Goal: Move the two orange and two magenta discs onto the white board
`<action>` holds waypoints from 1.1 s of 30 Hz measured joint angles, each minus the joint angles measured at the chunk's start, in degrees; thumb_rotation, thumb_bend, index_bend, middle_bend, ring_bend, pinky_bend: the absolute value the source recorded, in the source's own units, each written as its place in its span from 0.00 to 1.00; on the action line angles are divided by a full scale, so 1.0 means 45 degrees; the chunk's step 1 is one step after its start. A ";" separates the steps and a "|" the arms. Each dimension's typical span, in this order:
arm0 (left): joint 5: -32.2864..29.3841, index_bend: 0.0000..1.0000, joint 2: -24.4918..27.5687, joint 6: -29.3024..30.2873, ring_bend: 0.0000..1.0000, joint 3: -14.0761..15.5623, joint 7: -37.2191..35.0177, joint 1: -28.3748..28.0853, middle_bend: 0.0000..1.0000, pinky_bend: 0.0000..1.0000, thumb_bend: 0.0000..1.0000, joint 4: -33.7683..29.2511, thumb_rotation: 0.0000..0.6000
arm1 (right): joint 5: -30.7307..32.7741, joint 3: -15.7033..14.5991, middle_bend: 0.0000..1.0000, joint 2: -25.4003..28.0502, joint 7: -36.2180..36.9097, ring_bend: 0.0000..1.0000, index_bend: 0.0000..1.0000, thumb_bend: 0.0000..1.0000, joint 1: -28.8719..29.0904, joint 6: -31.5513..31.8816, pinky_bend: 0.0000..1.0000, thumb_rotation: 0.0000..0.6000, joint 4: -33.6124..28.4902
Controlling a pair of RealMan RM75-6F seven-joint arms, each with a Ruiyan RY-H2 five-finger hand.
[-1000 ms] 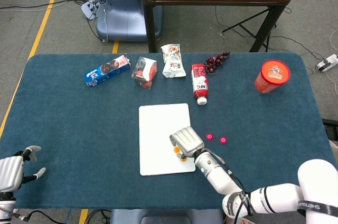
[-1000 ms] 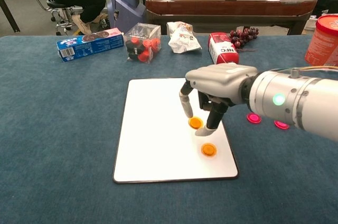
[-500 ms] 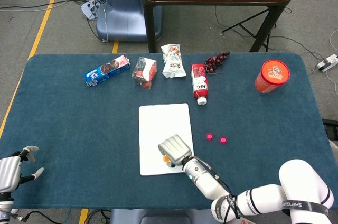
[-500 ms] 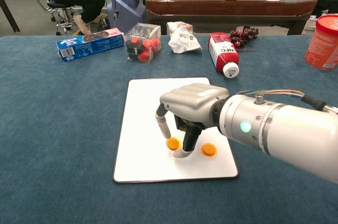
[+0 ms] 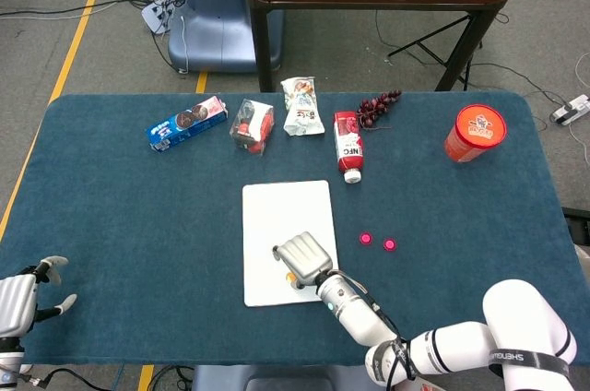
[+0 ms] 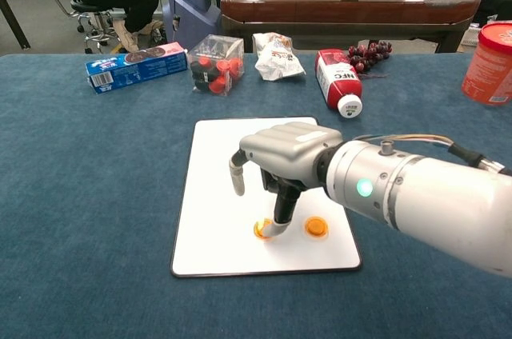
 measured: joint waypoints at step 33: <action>0.0059 0.42 0.0087 -0.0030 0.48 -0.0056 0.0244 -0.0133 0.56 0.65 0.17 -0.0401 1.00 | 0.2172 -0.0073 1.00 0.2651 0.0451 1.00 0.40 0.04 -0.1242 0.0131 1.00 1.00 0.0939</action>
